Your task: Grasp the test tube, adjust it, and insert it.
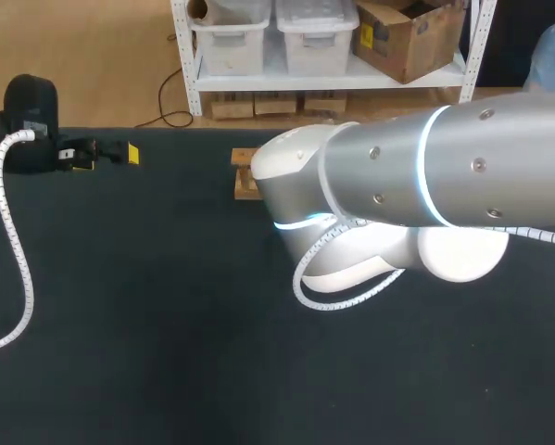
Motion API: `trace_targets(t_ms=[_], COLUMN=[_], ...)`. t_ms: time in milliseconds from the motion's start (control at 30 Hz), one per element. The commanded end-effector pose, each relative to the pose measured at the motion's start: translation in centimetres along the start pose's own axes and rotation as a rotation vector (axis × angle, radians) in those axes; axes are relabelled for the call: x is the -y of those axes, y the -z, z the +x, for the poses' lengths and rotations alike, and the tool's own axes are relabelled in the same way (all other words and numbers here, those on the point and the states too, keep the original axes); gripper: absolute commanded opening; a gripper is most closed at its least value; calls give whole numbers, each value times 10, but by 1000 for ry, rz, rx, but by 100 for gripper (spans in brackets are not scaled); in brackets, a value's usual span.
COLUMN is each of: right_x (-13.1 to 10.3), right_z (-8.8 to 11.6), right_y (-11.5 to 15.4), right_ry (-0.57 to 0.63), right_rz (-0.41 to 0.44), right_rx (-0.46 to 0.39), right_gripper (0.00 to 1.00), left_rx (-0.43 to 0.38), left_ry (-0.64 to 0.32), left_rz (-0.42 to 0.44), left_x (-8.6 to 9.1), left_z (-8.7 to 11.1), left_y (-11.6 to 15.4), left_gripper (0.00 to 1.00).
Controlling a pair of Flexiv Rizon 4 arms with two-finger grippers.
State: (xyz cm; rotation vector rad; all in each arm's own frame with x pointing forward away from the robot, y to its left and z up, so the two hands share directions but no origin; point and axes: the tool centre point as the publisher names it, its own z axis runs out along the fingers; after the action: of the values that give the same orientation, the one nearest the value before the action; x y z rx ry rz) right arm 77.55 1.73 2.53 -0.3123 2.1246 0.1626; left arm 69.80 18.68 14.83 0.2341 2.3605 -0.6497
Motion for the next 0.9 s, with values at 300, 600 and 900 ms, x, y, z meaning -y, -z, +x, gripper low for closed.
trace_targets(t_ms=[300, 600, 900], right_x=[7, 13, 15], right_z=[1, -6, -20], right_y=[-1, 7, 36], right_ry=[11, -10, -48], right_rz=[13, 13, -39], right_rx=[-801, -782, -717], right_gripper=[0, 0, 0], left_rx=[-1, -1, -1], left_ry=[1, 1, 1], left_rz=[-2, -2, -2], left_x=[0, 0, 0], left_z=[0, 0, 0], left_y=[0, 0, 0], left_gripper=[100, 100, 100])
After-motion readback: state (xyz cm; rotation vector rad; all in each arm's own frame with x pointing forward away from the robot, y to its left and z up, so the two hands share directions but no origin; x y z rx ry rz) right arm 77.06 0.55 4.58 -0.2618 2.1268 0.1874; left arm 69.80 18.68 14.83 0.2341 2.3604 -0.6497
